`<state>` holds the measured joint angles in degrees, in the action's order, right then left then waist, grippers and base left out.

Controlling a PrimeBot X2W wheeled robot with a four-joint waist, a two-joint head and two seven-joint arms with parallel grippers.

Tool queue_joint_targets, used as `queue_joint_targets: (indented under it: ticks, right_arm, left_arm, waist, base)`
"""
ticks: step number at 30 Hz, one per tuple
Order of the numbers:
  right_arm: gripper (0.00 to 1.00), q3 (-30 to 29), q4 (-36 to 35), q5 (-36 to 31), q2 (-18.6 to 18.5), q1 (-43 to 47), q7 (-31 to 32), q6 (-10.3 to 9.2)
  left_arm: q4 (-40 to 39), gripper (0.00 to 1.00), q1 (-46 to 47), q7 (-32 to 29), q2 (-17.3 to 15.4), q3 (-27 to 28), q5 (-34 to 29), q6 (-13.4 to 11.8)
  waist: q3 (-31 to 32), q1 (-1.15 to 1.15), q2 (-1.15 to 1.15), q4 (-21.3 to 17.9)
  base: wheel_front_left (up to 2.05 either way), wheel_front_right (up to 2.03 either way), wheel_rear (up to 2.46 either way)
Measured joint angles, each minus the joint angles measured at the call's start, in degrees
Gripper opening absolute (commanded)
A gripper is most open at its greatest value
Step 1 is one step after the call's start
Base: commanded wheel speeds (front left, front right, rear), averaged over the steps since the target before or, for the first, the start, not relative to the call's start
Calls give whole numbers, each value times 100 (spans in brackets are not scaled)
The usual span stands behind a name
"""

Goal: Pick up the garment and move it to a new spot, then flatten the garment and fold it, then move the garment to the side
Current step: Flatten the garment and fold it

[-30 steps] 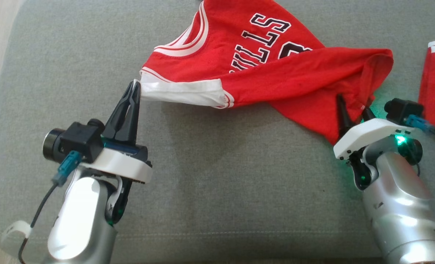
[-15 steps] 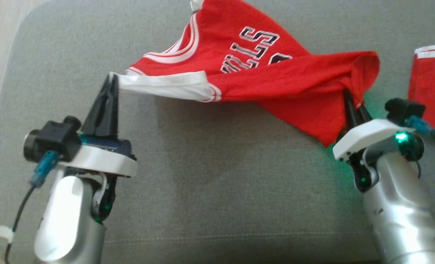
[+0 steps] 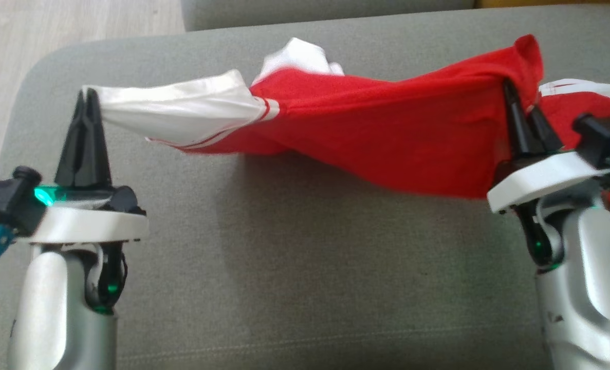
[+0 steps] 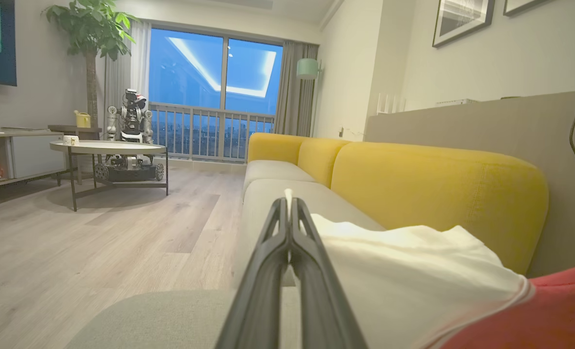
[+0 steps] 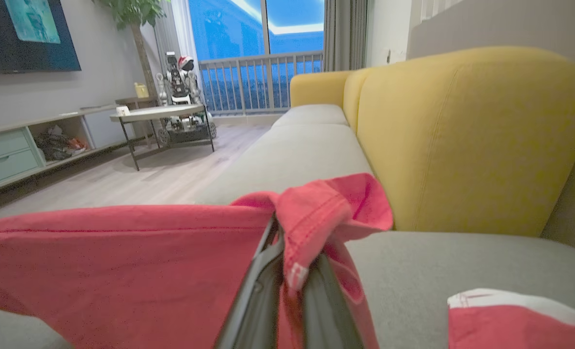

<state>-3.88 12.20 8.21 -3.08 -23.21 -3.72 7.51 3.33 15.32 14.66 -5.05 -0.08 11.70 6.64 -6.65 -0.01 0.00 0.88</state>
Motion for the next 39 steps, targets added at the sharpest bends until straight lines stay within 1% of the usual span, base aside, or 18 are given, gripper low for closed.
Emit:
queue_joint_targets:
  ticks: [2,6,7,8,13,19,20,21,22,23,24,31,32,33,34,35,36,39]
  right_arm:
    - [0,-45,-294,0,-1,97,158,0]
    - [0,-43,-447,87,1,301,437,0]
    - [0,-29,-372,314,2,438,598,0]
    - [0,-32,-288,355,2,495,645,0]
    - [0,-131,365,493,9,563,777,0]
    - [0,-191,1368,487,11,365,864,0]
    - [7,-190,1547,487,11,289,932,0]
    - [25,-187,1708,485,11,212,961,0]
    - [40,-181,1856,446,11,135,981,0]
    - [72,-176,1986,378,10,60,979,0]
    - [100,-178,2100,314,11,-10,975,0]
    - [100,-336,2549,-135,8,-288,648,0]
    - [100,-371,2564,-187,8,-302,611,0]
    - [100,-419,2561,-224,9,-310,567,0]
    - [100,-488,2543,-248,9,-314,521,0]
    - [100,-552,2508,-274,9,-314,500,0]
    - [100,-608,2460,-290,9,-314,448,0]
    - [100,-787,2170,-301,9,-305,343,0]
  left_arm:
    - [-48,0,0,0,29,67,63,0]
    - [-60,0,-30,0,54,71,57,-1]
    - [-23,0,-119,1,62,70,57,-1]
    - [29,0,-162,1,67,67,57,-2]
    - [560,0,-218,-2,87,-20,55,-9]
    - [1492,0,-105,-157,86,-121,-44,-51]
    - [1669,0,-45,-201,81,-134,-55,-58]
    - [1841,0,27,-204,74,-164,-62,-58]
    - [2005,0,107,-204,73,-192,-81,-58]
    - [2180,0,202,-204,69,-243,-114,-58]
    - [2343,0,293,-204,70,-289,-146,-58]
    - [3216,0,740,-118,70,-394,-255,-110]
    - [3285,8,771,-100,69,-394,-255,-111]
    - [3345,31,794,-87,69,-394,-255,-111]
    - [3400,51,815,-86,70,-396,-255,-111]
    - [3433,96,831,-68,69,-396,-255,-113]
    - [3438,100,836,-44,68,-396,-255,-116]
    - [3385,100,842,-44,71,-378,-255,-136]
  waist:
    - [43,0,0,5]
    - [72,0,0,40]
    - [62,0,0,54]
    - [45,0,0,60]
    - [-84,0,0,97]
    - [-256,1,0,91]
    - [-282,1,0,84]
    - [-310,1,0,77]
    - [-338,1,0,71]
    - [-368,1,0,66]
    - [-394,1,0,60]
    - [-481,2,0,-21]
    - [-474,2,0,-32]
    - [-464,1,0,-41]
    - [-450,1,0,-50]
    - [-434,1,0,-57]
    - [-413,1,0,-63]
    - [-347,1,0,-73]
  base:
    - [0,0,0]
    - [0,0,0]
    - [0,0,0]
    - [0,0,0]
    - [0,0,0]
    - [0,0,0]
    - [0,0,0]
    - [0,0,0]
    - [0,0,0]
    - [0,0,0]
    - [0,0,0]
    - [0,0,0]
    - [0,0,0]
    - [0,0,0]
    - [0,0,0]
    - [0,0,0]
    - [0,0,0]
    - [0,0,0]
